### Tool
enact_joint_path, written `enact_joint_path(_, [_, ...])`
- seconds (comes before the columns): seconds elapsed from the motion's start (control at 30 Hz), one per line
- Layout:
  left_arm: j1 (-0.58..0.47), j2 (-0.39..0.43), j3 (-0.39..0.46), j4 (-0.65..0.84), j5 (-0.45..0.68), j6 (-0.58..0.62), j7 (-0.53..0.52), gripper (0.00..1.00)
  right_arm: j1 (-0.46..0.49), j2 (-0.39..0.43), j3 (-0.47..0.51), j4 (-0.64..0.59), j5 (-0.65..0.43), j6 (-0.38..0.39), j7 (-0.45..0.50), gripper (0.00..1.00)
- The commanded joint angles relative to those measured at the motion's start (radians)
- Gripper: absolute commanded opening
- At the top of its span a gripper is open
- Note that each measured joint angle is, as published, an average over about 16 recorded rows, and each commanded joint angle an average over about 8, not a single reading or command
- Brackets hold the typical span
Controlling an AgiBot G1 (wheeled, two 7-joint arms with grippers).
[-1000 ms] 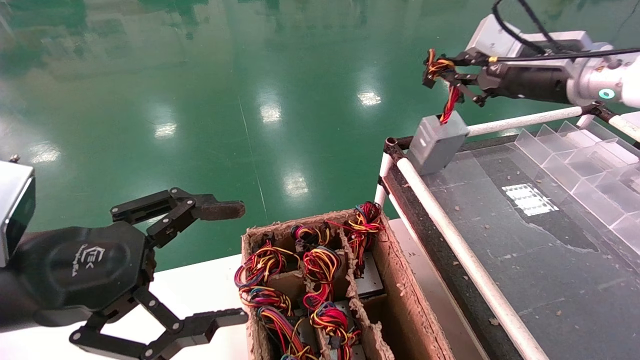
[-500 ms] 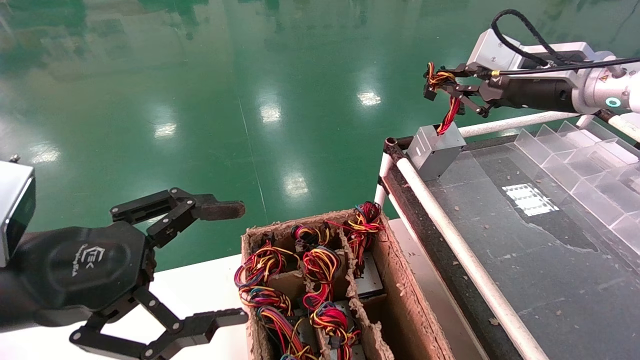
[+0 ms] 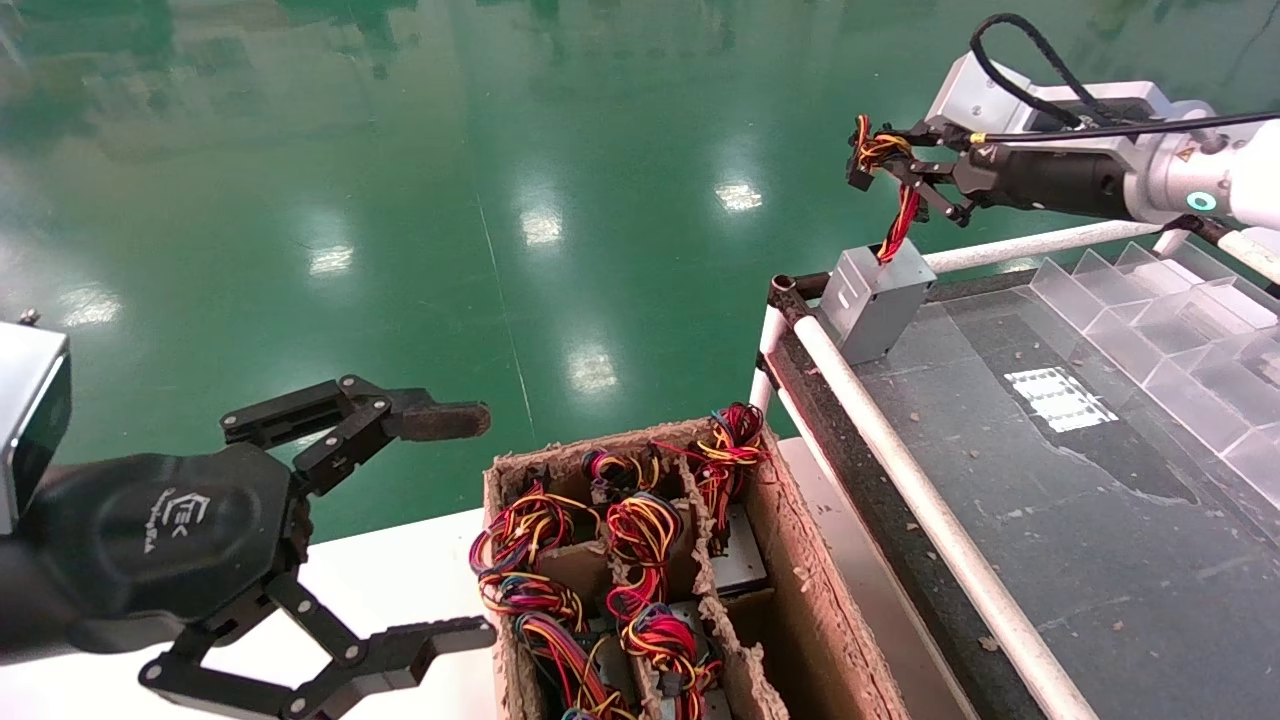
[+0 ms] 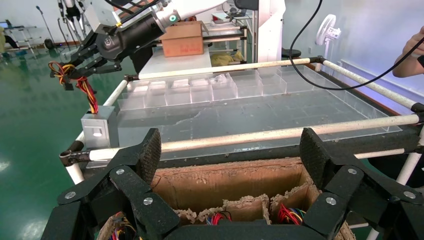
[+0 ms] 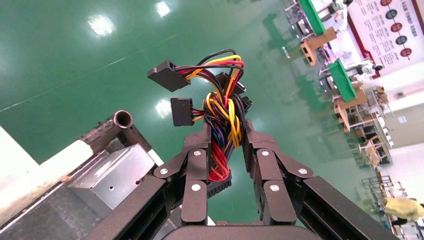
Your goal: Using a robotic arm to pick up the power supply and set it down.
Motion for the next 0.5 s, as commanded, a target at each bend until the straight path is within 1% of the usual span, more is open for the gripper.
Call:
enact_joint_path(0.03, [0.000, 0.000, 0.000, 0.000, 0.000, 0.000, 0.000, 1.00, -0.003, -0.006, 0.002, -0.001, 0.003, 0.016, 0.002, 0.74])
enact_joint_path(0.07, [0.000, 0.000, 0.000, 0.000, 0.000, 0.000, 0.000, 1.00, -0.005, -0.007, 0.004, -0.002, 0.005, 0.021, 0.003, 0.87])
enact_joint_path(0.1, [0.000, 0.000, 0.000, 0.000, 0.000, 0.000, 0.000, 1.00, -0.006, -0.009, 0.005, -0.002, 0.007, 0.025, 0.005, 0.96])
enact_joint_path(0.13, [0.000, 0.000, 0.000, 0.000, 0.000, 0.000, 0.000, 1.00, -0.008, -0.010, 0.006, -0.002, 0.009, 0.029, 0.006, 1.00])
enact_joint_path(0.5, [0.000, 0.000, 0.000, 0.000, 0.000, 0.000, 0.000, 1.00, -0.011, -0.011, 0.011, 0.001, 0.016, 0.032, 0.013, 1.00])
